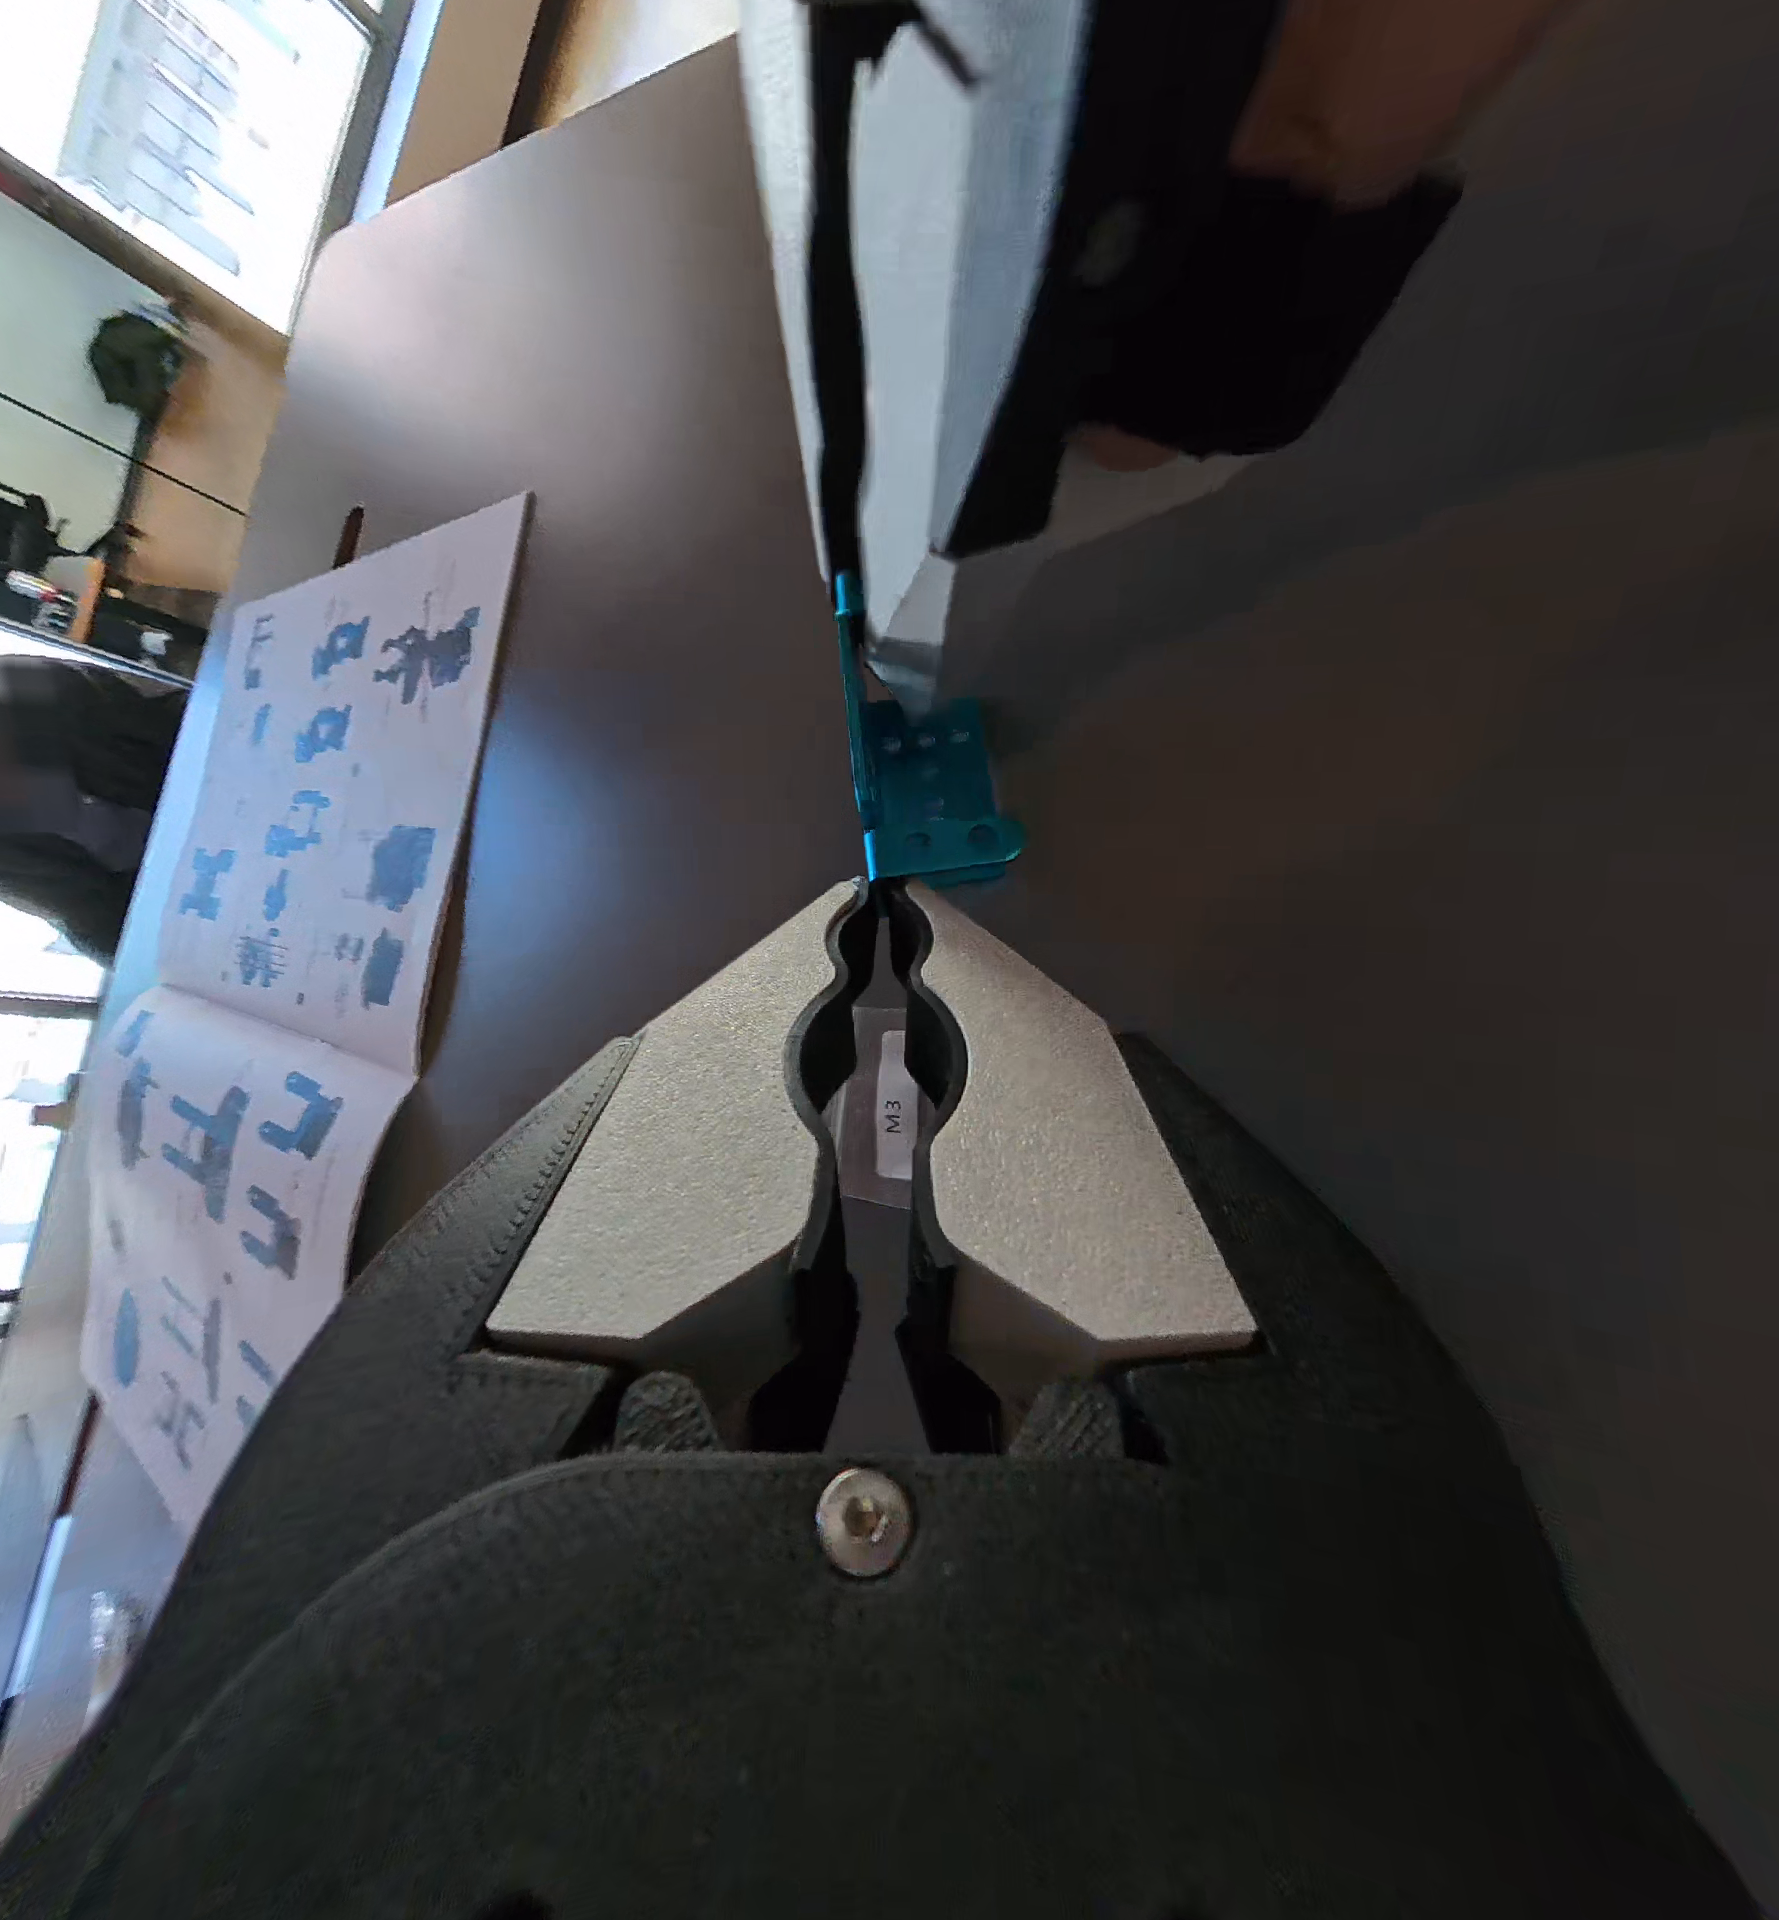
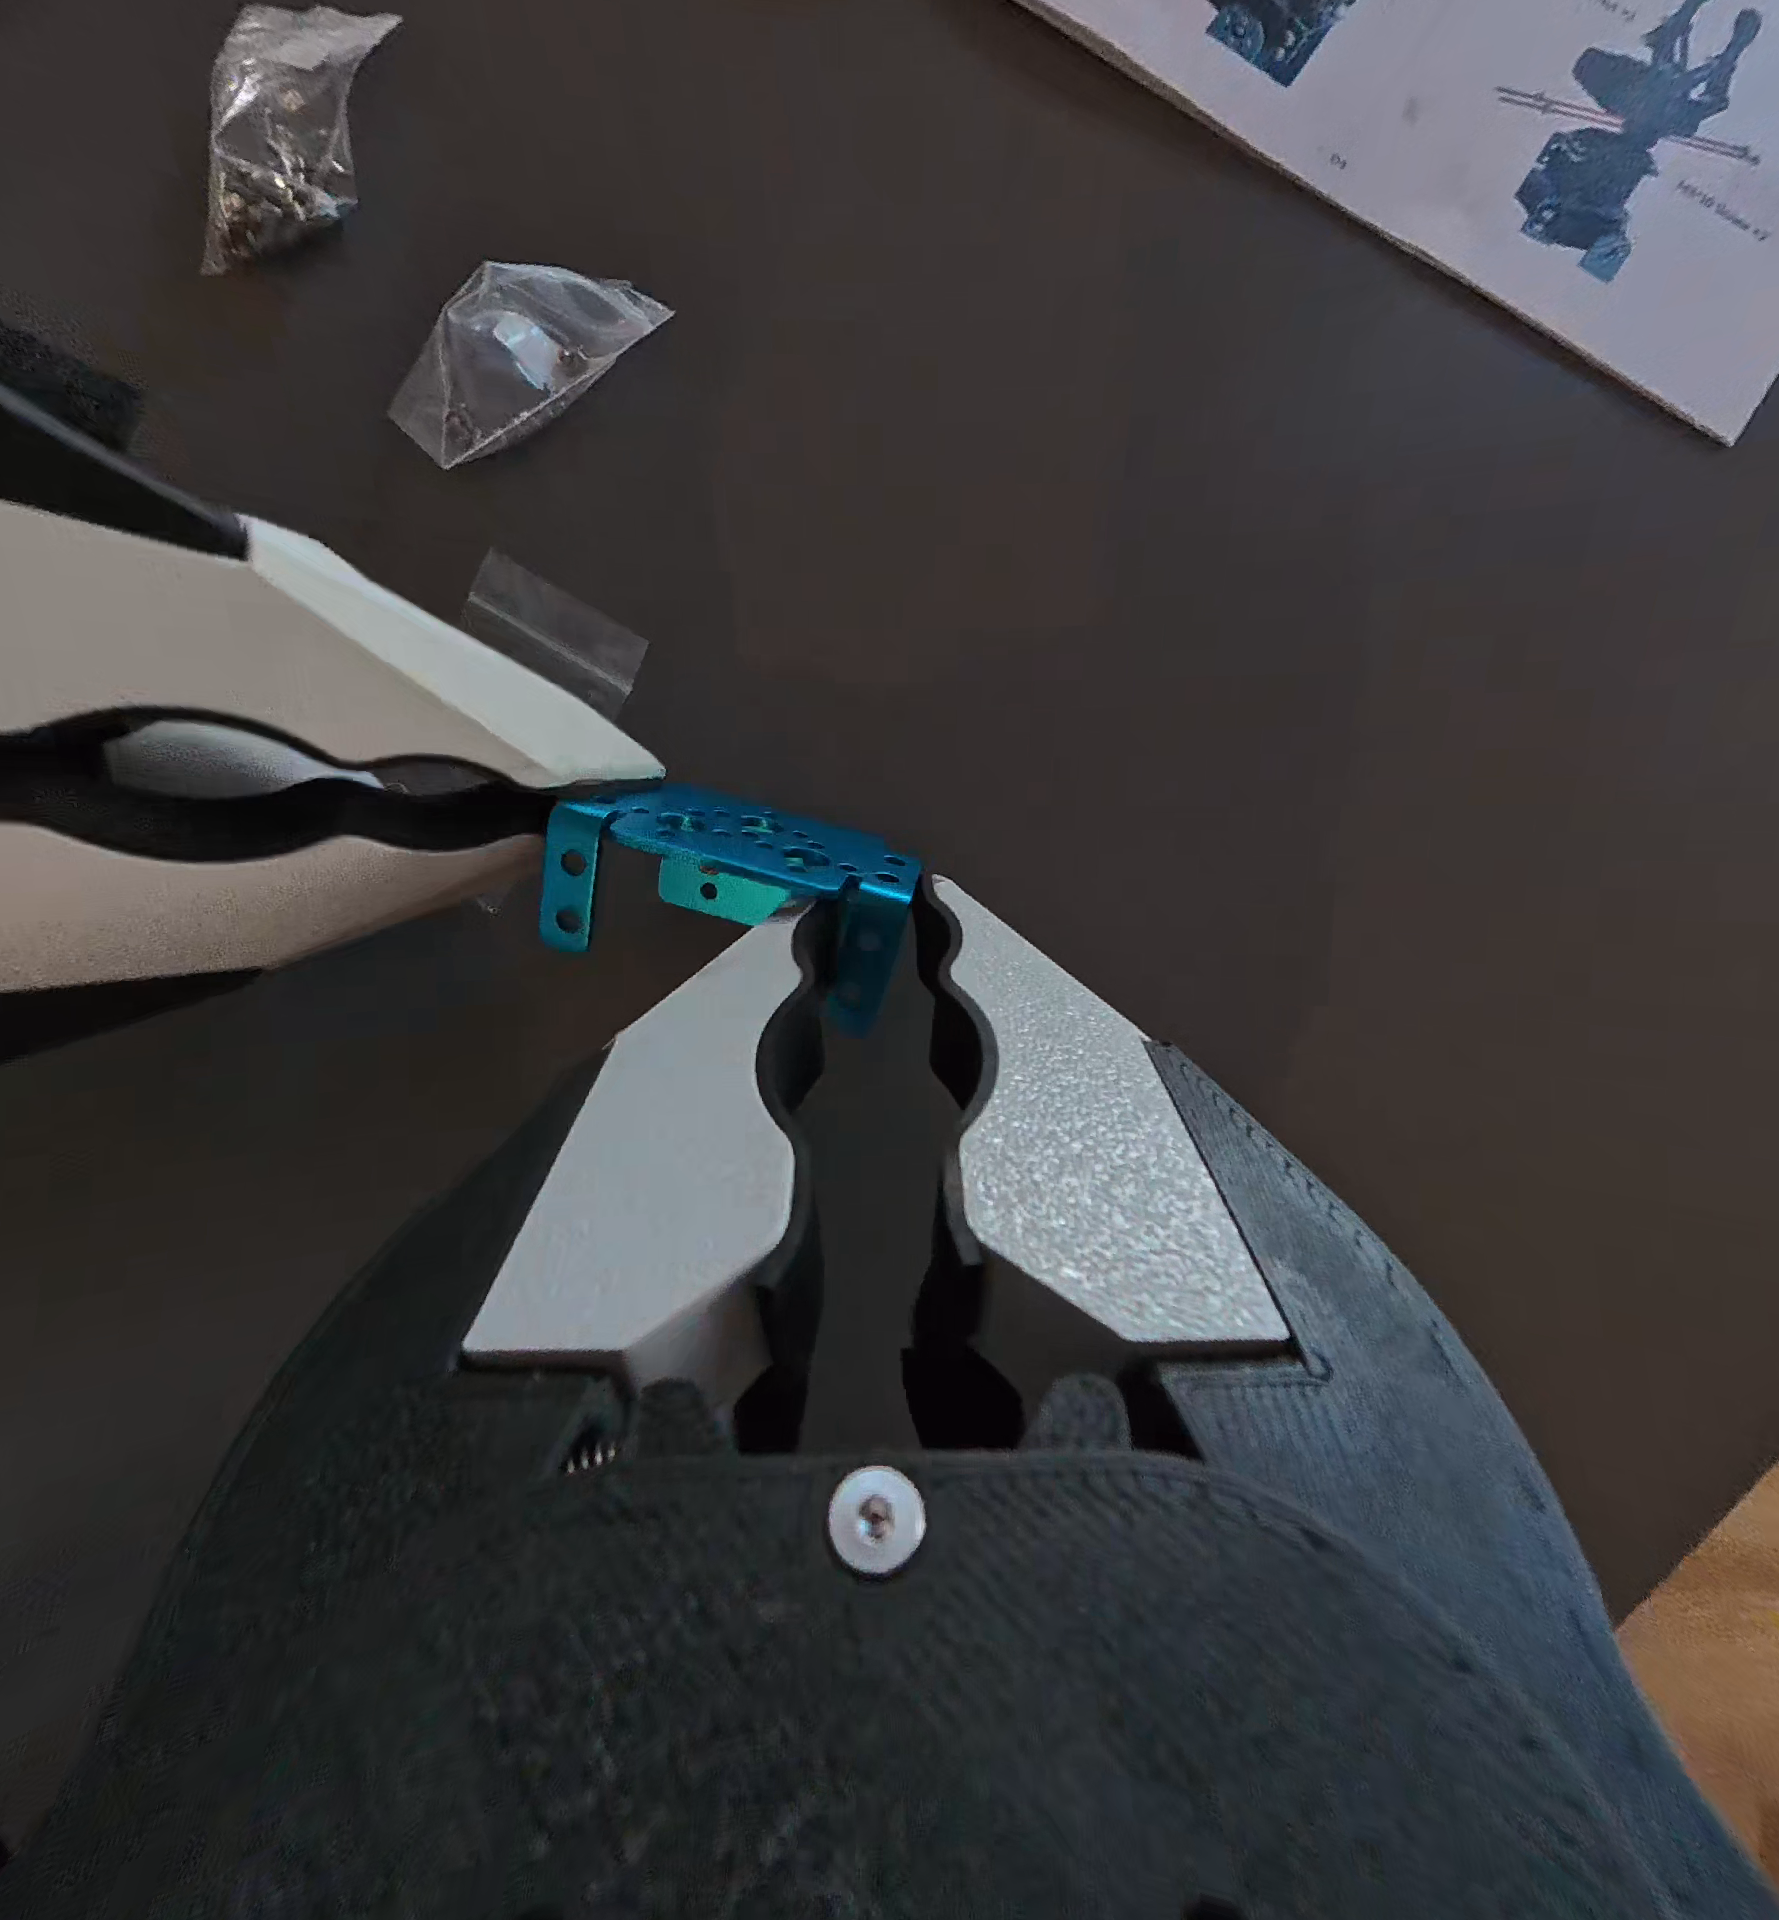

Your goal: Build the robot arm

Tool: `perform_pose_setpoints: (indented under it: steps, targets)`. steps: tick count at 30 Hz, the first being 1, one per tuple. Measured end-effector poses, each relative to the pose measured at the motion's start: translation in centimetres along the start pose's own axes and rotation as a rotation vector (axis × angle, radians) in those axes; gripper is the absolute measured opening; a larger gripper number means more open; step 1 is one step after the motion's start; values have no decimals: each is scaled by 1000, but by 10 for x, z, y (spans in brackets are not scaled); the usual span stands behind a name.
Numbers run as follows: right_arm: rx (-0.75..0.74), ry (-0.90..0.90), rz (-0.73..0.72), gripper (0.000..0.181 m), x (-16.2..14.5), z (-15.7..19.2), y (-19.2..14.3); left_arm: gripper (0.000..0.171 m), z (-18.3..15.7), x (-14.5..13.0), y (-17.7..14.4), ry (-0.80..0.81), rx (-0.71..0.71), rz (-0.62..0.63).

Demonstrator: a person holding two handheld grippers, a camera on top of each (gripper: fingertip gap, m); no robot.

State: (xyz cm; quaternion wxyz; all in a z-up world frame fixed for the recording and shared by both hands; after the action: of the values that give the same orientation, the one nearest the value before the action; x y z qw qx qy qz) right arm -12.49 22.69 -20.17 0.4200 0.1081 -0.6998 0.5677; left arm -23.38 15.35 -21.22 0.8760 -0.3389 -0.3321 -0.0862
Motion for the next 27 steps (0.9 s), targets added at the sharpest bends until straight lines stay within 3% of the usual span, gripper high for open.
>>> perform_pose_setpoints:
  steps: [4, 7, 9, 12, 18, 27]
  targets:
    - [5, -29, -17, 8, 7, -7, 9, 2, -2, -1, 1, 11, 18, -20]
    - [55, -33, -115, 7, 7, -20, 16, 6, 5, -6, 0, -70, 8, -35]
    - [104, -36, -188, 7, 6, -30, 22, 20, 12, -13, -1, -155, -25, -40]
    - [141, -89, -274, 7, 5, -45, 29, 21, 24, -25, -5, -293, -122, -56]
    - [162, -319, -234, 8, 18, -56, 45, 13, 52, -46, -9, -368, -169, -63]
    - [154, -414, -238, 8, 13, -59, 44, 4, 62, -57, -10, -402, -141, -107]
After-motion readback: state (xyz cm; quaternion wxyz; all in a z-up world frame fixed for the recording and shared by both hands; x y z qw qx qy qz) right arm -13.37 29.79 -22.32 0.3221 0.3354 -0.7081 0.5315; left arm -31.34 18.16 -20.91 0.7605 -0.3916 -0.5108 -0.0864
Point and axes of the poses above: each gripper's, where its closed fingertips meet, y out along the fingers, x out of its top, z = x × y across the jaws, the point moved 10 cm from there along -y, back along the fingers, and after that the axes turned 7 degrees about -z, right-handed, at the moved point
